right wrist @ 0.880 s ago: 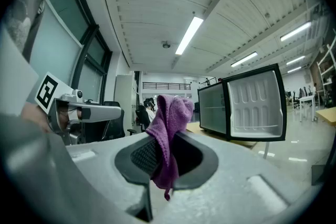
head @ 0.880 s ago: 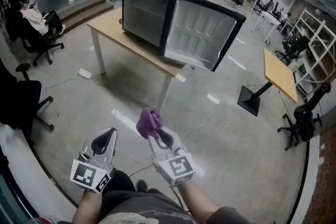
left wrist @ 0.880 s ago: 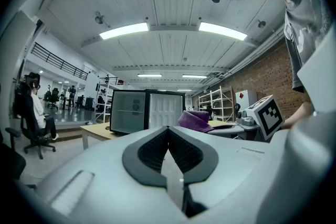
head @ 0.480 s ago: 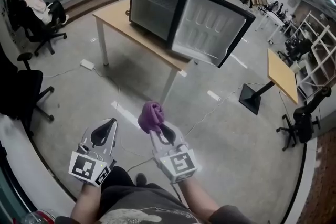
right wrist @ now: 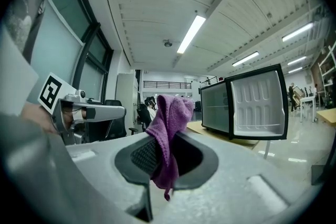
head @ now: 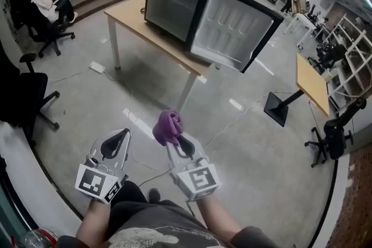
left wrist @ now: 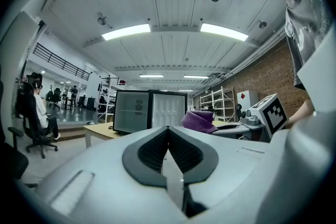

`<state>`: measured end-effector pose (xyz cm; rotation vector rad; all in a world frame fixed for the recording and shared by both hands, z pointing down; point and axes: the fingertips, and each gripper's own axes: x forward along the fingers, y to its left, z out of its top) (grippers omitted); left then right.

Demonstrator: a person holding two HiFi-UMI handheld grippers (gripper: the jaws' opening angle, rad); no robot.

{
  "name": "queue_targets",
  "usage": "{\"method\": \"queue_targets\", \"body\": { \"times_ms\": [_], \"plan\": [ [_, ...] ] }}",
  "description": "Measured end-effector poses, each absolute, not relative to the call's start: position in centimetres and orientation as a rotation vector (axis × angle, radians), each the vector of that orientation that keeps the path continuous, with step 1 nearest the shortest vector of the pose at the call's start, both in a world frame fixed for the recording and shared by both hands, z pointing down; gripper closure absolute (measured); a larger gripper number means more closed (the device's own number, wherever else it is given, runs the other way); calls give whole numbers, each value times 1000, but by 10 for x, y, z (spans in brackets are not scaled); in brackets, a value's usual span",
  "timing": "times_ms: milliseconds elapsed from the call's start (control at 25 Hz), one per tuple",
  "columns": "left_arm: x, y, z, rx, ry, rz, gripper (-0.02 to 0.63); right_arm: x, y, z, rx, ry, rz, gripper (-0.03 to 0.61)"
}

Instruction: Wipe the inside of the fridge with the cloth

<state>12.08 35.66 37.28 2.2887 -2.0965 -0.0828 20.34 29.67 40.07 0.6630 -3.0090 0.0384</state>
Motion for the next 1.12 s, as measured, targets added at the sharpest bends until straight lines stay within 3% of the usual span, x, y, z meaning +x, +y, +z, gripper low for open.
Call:
{"method": "queue_targets", "body": {
  "times_ms": [360,680,1120],
  "plan": [
    [121,342,380,2263,-2122,-64,595,203,281,428,658,-3001,133,540],
    [107,314,389,2244,-2107,-62,595,188,263,418,671,-3001,-76,540],
    [37,222,391,2279,-2066,-73,596,103,177,421,688,-2971,-121,540]
  ]
}}
